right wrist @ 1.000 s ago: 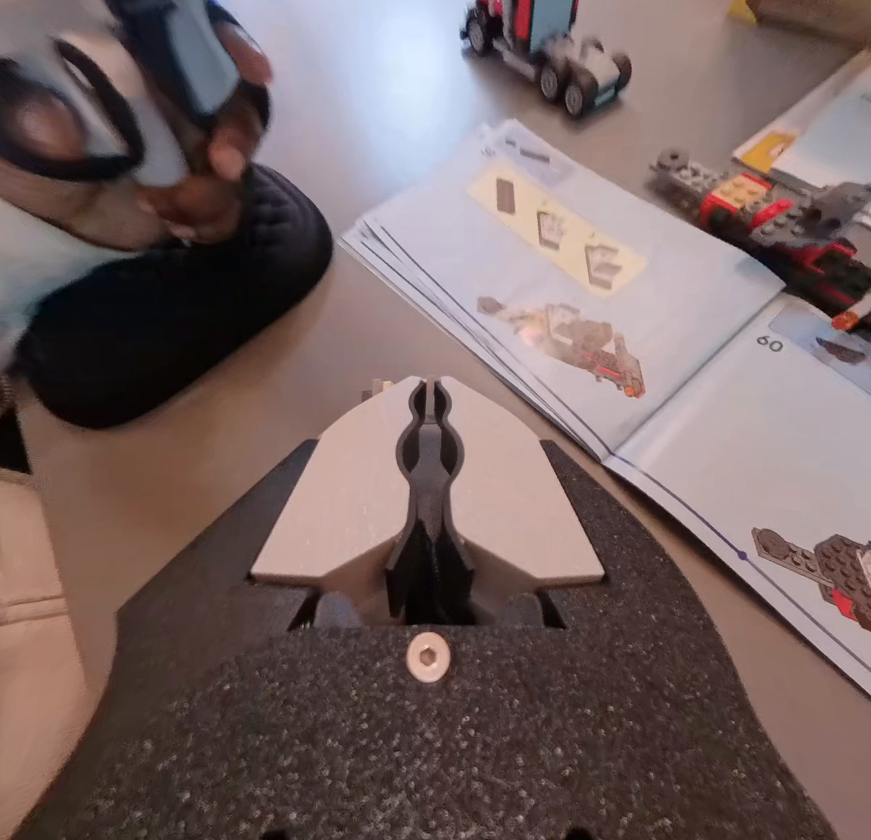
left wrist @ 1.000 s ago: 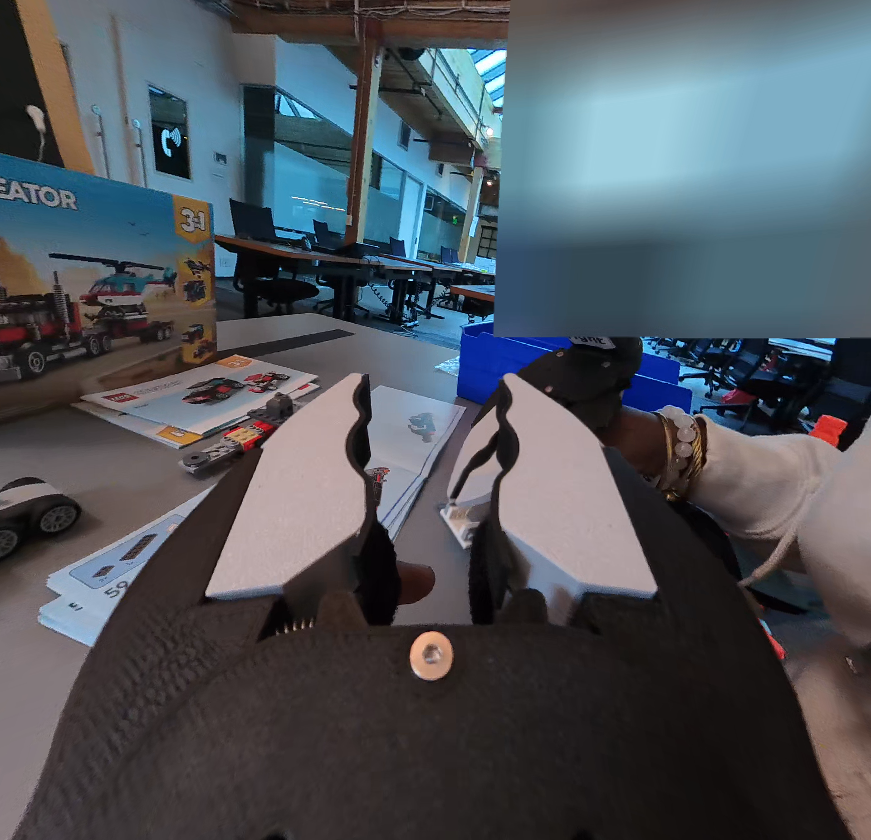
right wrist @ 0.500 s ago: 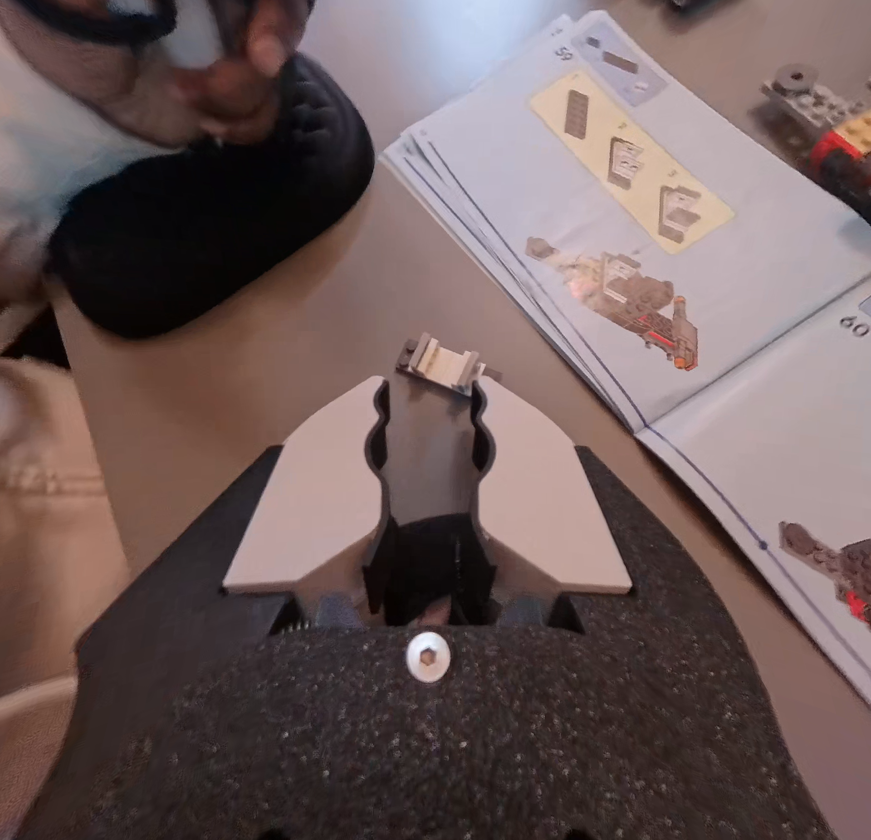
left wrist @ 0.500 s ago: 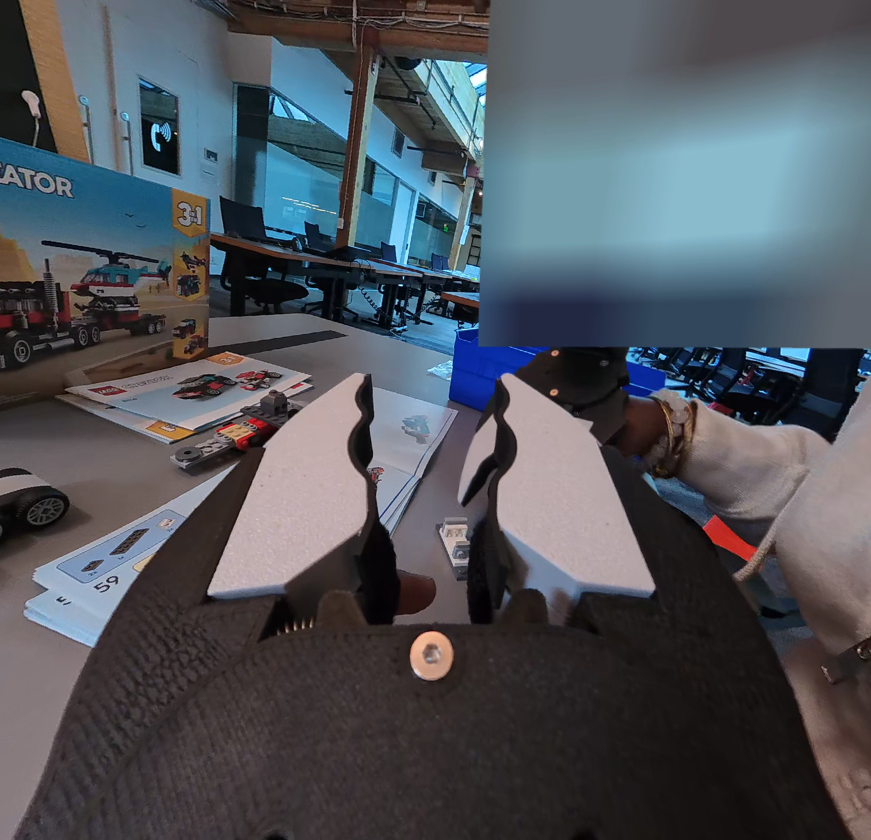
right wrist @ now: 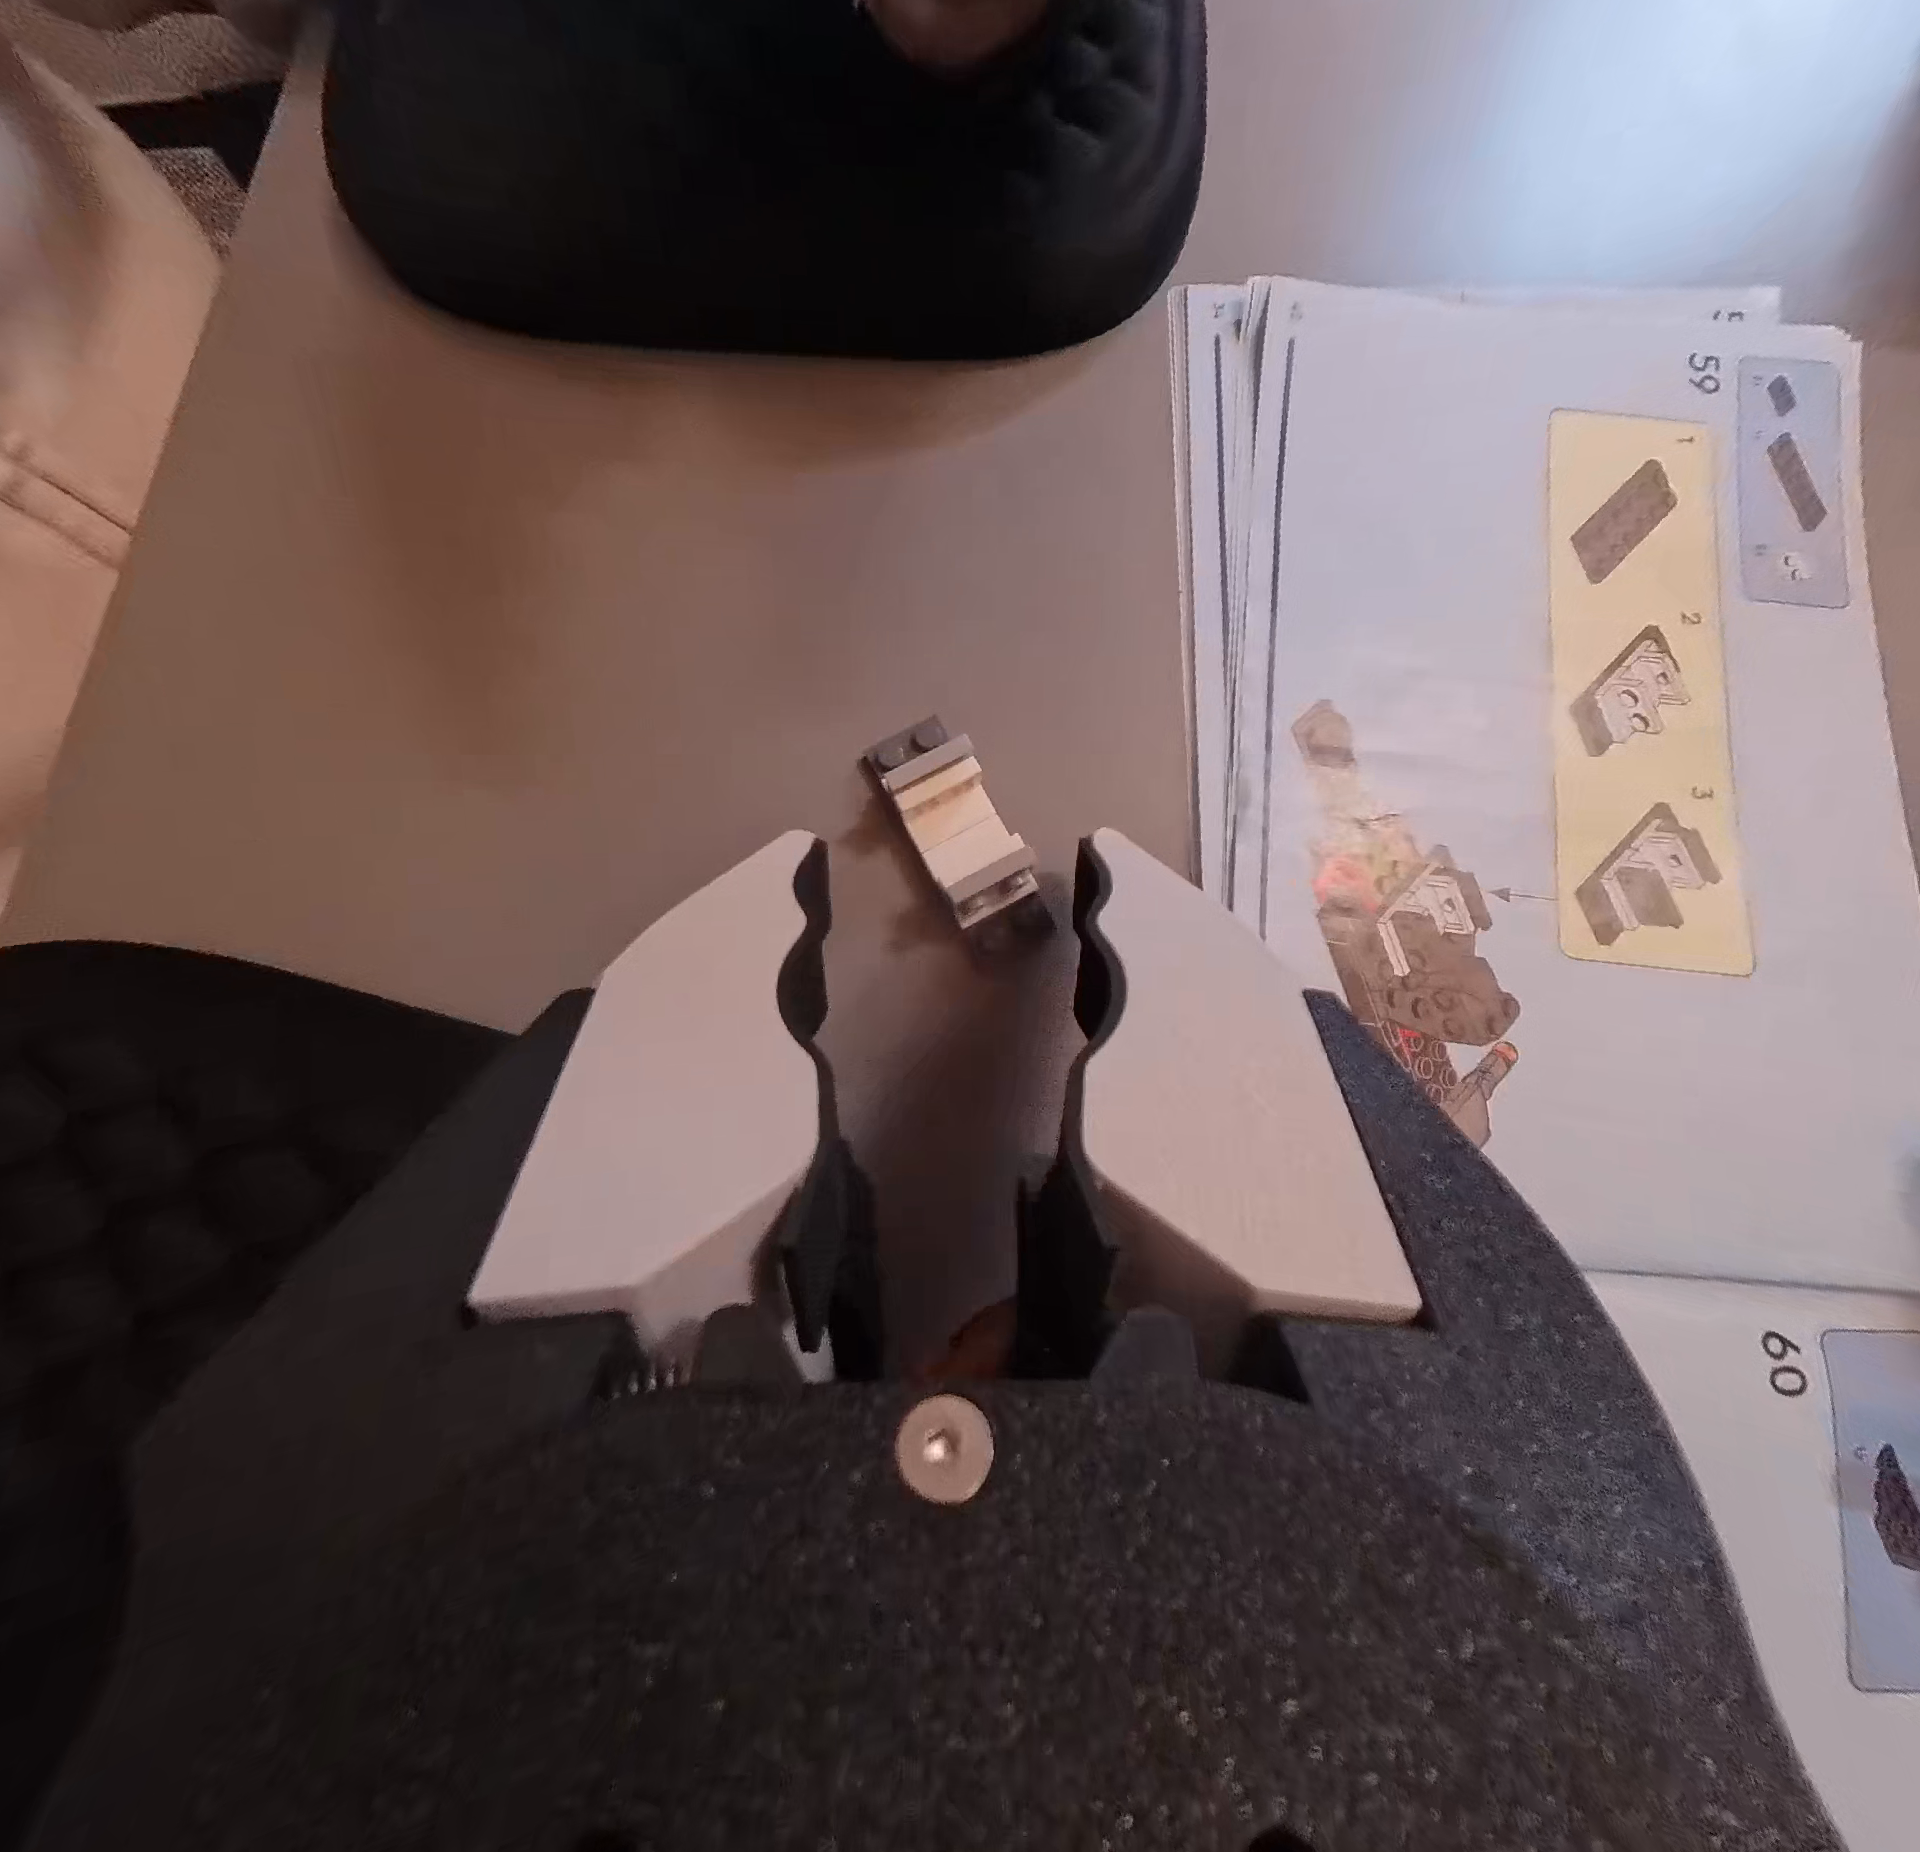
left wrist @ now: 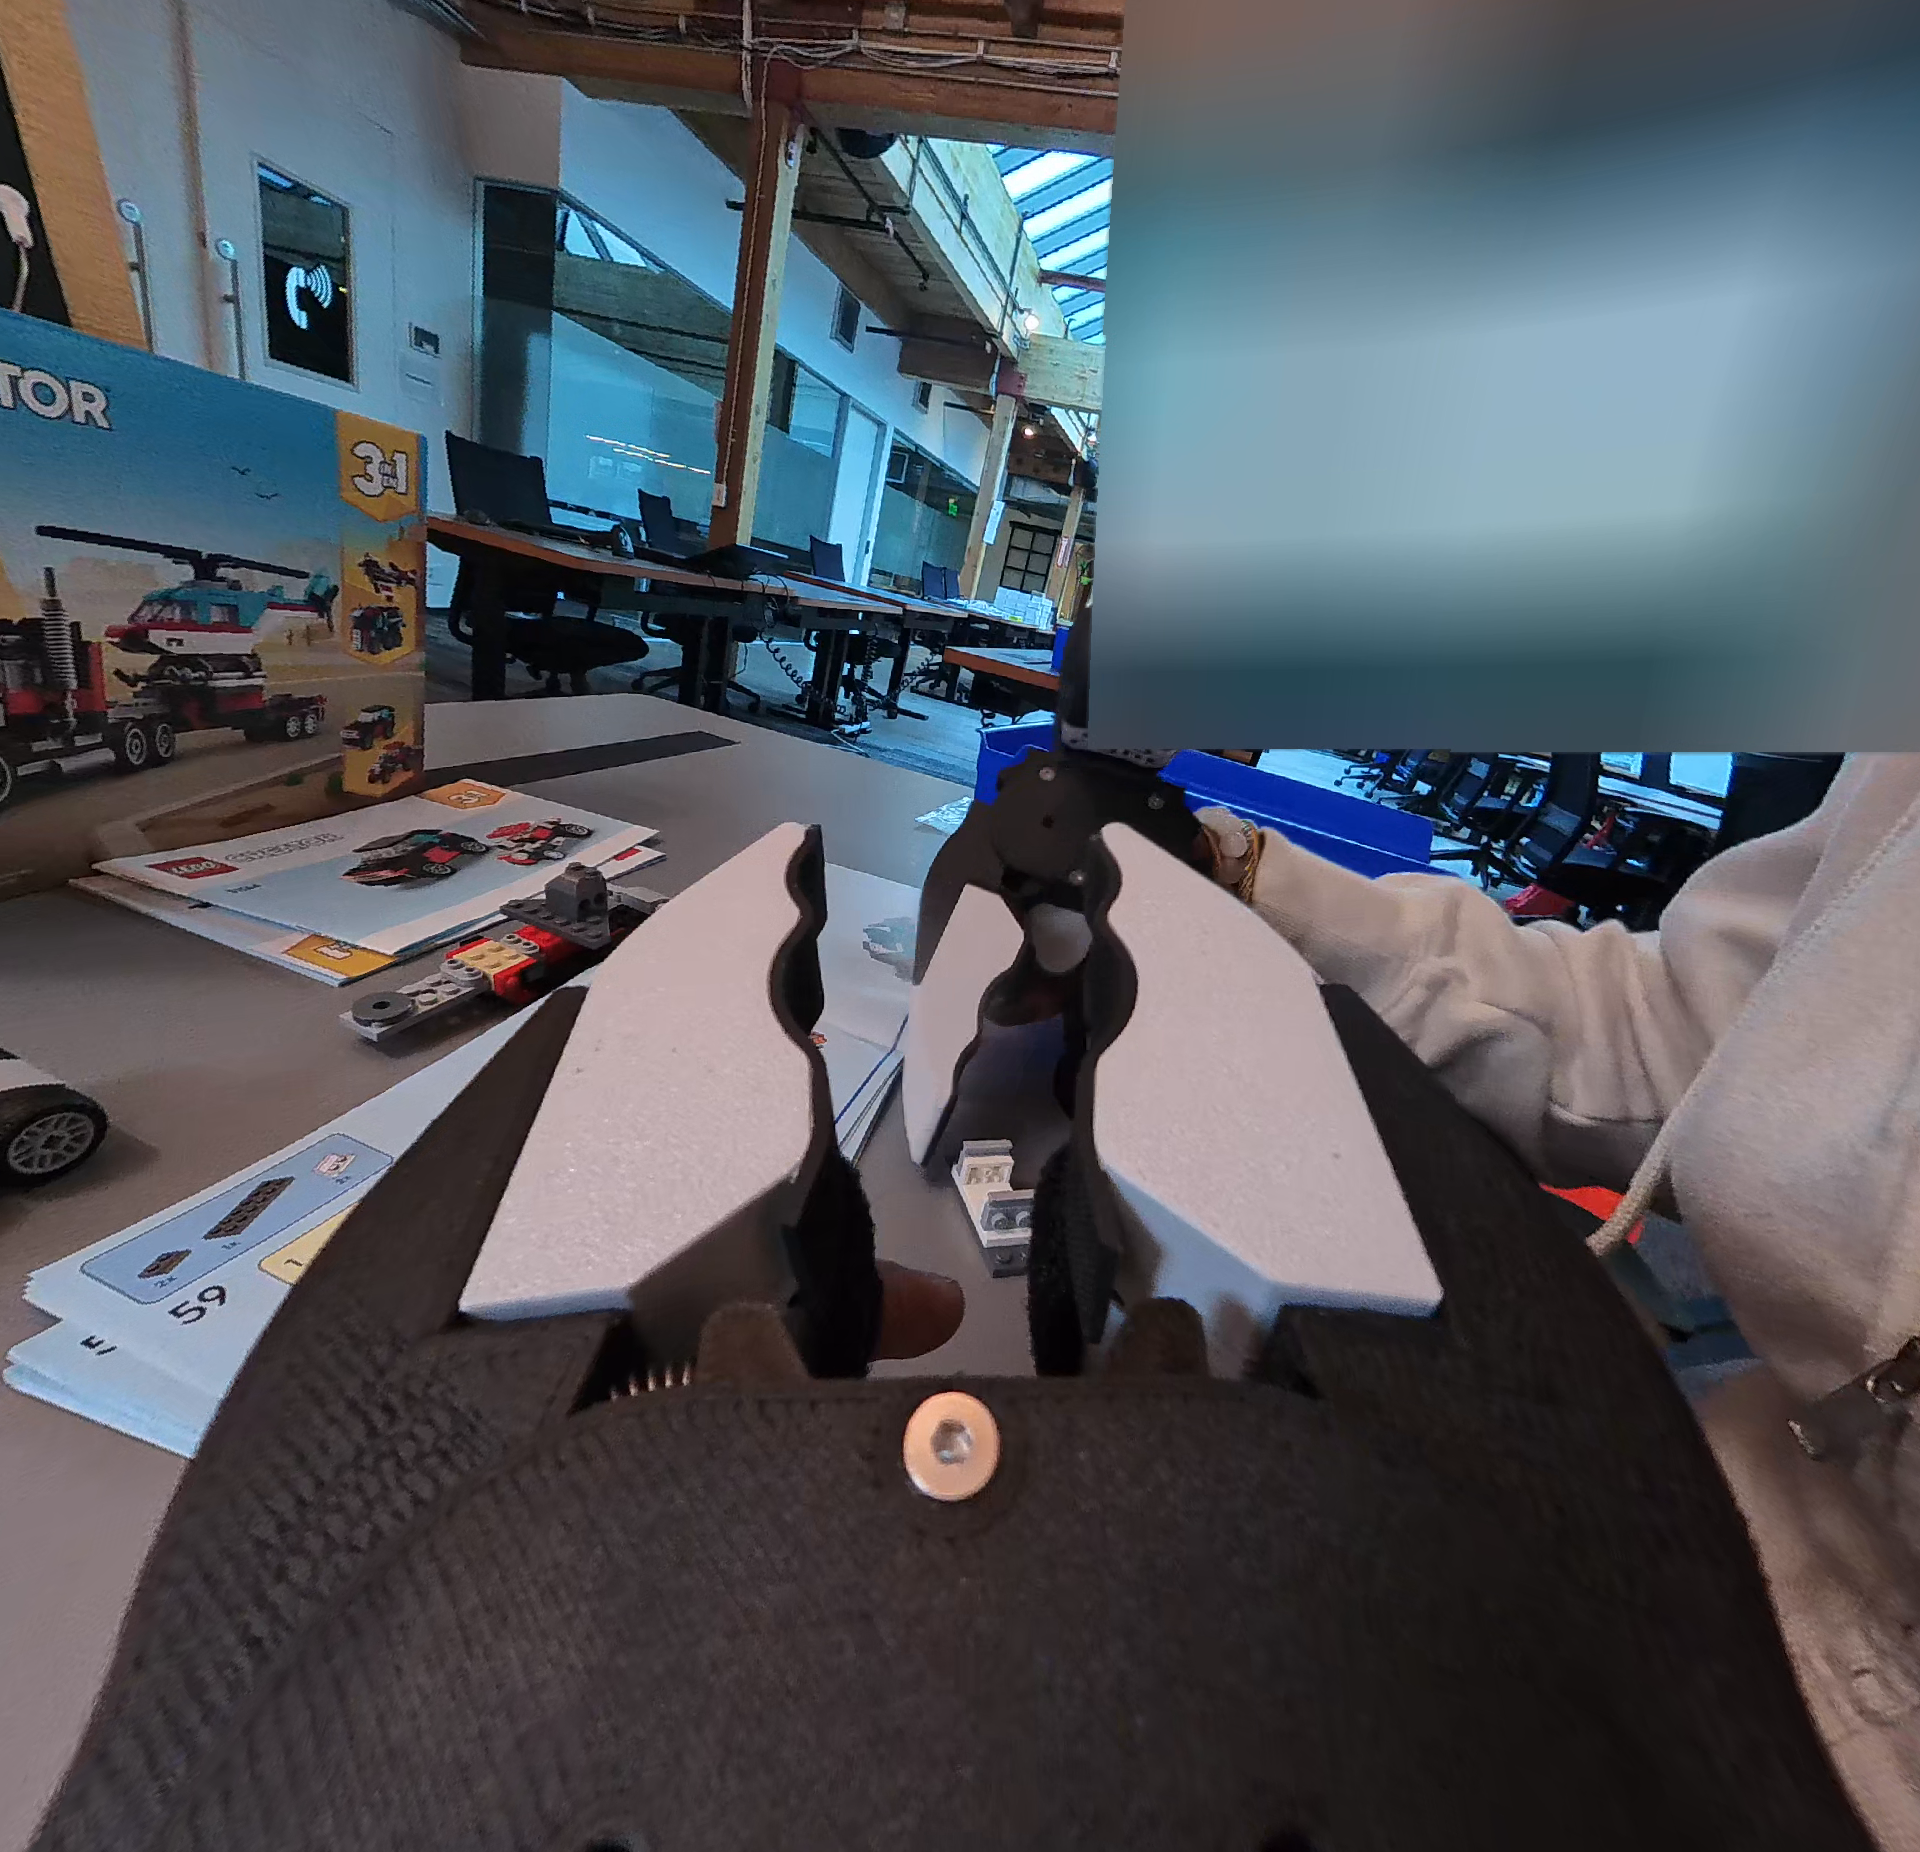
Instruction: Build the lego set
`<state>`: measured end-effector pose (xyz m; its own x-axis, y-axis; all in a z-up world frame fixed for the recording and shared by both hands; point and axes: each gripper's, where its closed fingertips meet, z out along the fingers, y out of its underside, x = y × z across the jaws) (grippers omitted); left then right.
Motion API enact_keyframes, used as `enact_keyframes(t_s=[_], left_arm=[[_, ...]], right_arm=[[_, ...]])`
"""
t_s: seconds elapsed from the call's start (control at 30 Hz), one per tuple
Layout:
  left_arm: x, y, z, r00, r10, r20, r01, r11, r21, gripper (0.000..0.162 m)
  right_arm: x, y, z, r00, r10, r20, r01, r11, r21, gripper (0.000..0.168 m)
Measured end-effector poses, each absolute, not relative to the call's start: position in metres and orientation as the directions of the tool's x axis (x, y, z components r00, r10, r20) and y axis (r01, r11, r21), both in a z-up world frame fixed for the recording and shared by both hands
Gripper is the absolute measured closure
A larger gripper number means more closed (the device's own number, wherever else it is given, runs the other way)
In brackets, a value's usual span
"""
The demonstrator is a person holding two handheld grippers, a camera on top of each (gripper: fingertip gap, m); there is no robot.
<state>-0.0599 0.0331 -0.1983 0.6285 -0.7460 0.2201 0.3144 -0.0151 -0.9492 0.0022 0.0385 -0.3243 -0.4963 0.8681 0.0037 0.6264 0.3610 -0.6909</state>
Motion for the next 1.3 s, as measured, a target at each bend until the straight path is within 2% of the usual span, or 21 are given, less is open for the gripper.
enact_keyframes(t_s=[0.03, 0.13, 0.2, 0.37, 0.5, 0.63, 0.77, 0.87, 1.0, 1.07, 1.13, 1.23, 1.3], left_arm=[[-0.06, 0.033, -0.198, 0.627, -0.747, 0.222, 0.316, -0.017, -0.949, 0.114], [-0.06, 0.034, -0.198, 0.624, -0.747, 0.228, 0.32, -0.022, -0.947, 0.114], [-0.061, 0.034, -0.198, 0.621, -0.748, 0.235, 0.328, -0.024, -0.945, 0.115], [-0.066, 0.034, -0.196, 0.61, -0.748, 0.262, 0.366, -0.027, -0.93, 0.119], [-0.064, 0.034, -0.197, 0.611, -0.75, 0.254, 0.354, -0.028, -0.935, 0.118], [-0.066, 0.034, -0.196, 0.609, -0.75, 0.259, 0.363, -0.027, -0.932, 0.119], [-0.065, 0.034, -0.196, 0.609, -0.75, 0.258, 0.362, -0.027, -0.932, 0.118], [-0.064, 0.034, -0.196, 0.61, -0.751, 0.254, 0.356, -0.026, -0.934, 0.118], [-0.062, 0.035, -0.197, 0.613, -0.75, 0.25, 0.338, -0.037, -0.94, 0.119], [-0.057, 0.042, -0.202, 0.623, -0.748, 0.228, 0.238, -0.096, -0.966, 0.118], [-0.056, 0.059, -0.217, 0.673, -0.723, 0.156, 0.021, -0.193, -0.981, 0.114], [-0.057, 0.092, -0.232, 0.644, -0.765, 0.016, -0.283, -0.257, -0.924, 0.1], [-0.066, 0.131, -0.243, 0.658, -0.752, -0.039, -0.373, -0.28, -0.884, 0.096]], right_arm=[[0.001, 0.04, -0.326, -0.491, 0.871, 0.014, 0.624, 0.363, -0.692, 0.125], [0.001, 0.042, -0.331, -0.453, 0.891, 0.022, 0.653, 0.348, -0.673, 0.146], [0.0, 0.047, -0.331, -0.363, 0.931, 0.027, 0.697, 0.29, -0.655, 0.148], [-0.002, 0.05, -0.331, -0.169, 0.986, 0.007, 0.754, 0.134, -0.643, 0.149], [-0.004, 0.048, -0.331, -0.155, 0.988, 0.017, 0.744, 0.128, -0.656, 0.147], [-0.001, 0.043, -0.33, -0.189, 0.982, -0.022, 0.738, 0.127, -0.662, 0.128], [0.004, 0.05, -0.317, -0.157, 0.987, -0.046, 0.701, 0.078, -0.708, 0.123], [0.007, 0.078, -0.301, -0.031, 0.999, -0.037, 0.648, -0.008, -0.762, 0.121], [0.013, 0.128, -0.292, 0.172, 0.984, -0.039, 0.604, -0.136, -0.785, 0.127], [0.012, 0.14, -0.287, 0.178, 0.984, -0.006, 0.61, -0.115, -0.784, 0.126], [0.005, 0.144, -0.277, 0.127, 0.992, 0.021, 0.603, -0.06, -0.796, 0.126], [0.006, 0.152, -0.277, 0.076, 0.994, 0.074, 0.663, 0.005, -0.749, 0.115], [0.011, 0.173, -0.284, 0.102, 0.989, 0.104, 0.716, 0.0, -0.698, 0.108]])
